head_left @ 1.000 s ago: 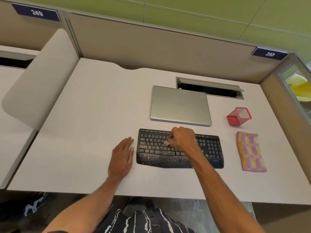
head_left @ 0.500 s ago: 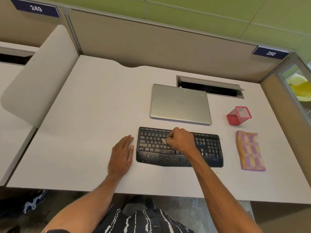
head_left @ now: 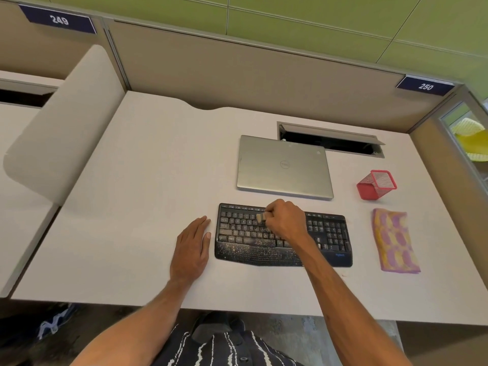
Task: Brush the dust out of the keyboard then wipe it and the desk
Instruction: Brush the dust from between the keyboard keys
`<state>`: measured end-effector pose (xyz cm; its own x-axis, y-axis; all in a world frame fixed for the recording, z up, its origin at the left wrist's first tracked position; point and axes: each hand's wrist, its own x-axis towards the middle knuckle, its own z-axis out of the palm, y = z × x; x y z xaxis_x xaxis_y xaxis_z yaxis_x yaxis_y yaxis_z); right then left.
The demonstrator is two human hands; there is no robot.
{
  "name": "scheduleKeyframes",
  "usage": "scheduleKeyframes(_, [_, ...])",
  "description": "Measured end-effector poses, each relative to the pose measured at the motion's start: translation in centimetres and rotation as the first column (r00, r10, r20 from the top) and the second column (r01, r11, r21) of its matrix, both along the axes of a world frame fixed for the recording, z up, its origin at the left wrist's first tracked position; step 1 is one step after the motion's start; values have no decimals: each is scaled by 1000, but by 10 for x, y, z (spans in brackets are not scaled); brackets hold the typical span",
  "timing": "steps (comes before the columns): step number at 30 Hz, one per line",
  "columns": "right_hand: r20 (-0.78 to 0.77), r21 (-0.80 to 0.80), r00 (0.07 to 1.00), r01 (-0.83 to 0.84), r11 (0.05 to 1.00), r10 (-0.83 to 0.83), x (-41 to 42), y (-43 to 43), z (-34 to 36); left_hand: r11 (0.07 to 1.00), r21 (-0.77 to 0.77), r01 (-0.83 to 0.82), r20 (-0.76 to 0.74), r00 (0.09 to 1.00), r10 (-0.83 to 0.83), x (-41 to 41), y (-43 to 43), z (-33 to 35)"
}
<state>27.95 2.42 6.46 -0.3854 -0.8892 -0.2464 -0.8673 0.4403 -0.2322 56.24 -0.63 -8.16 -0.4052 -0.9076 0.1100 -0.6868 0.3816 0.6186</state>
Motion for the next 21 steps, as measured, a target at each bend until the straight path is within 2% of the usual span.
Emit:
scheduleKeyframes(2, [-2,-6,1000,-5,1000,5,1,-1,-3,1000,2,-3,0,1000,3,1,0,-1])
scheduleKeyframes(7, [14,118,997,-81,990,80,4,-4,-1,1000,-5,-6,-12,1000,6,-1,1,1])
scheduleKeyframes(12, [-21,23,999,-30,999,30,1,-7,-1,1000,-2,-7,-16,1000,7,0,0,0])
scheduleKeyframes(17, [61,106,996,-79,991,73,1,-3,-8,1000,-3,-4,-12,1000,4,0,0,-1])
scheduleKeyframes(21, [36,46,994,-108,993,107,-7,-3,-3,1000,-2,-5,-8,1000,5,0,0,-1])
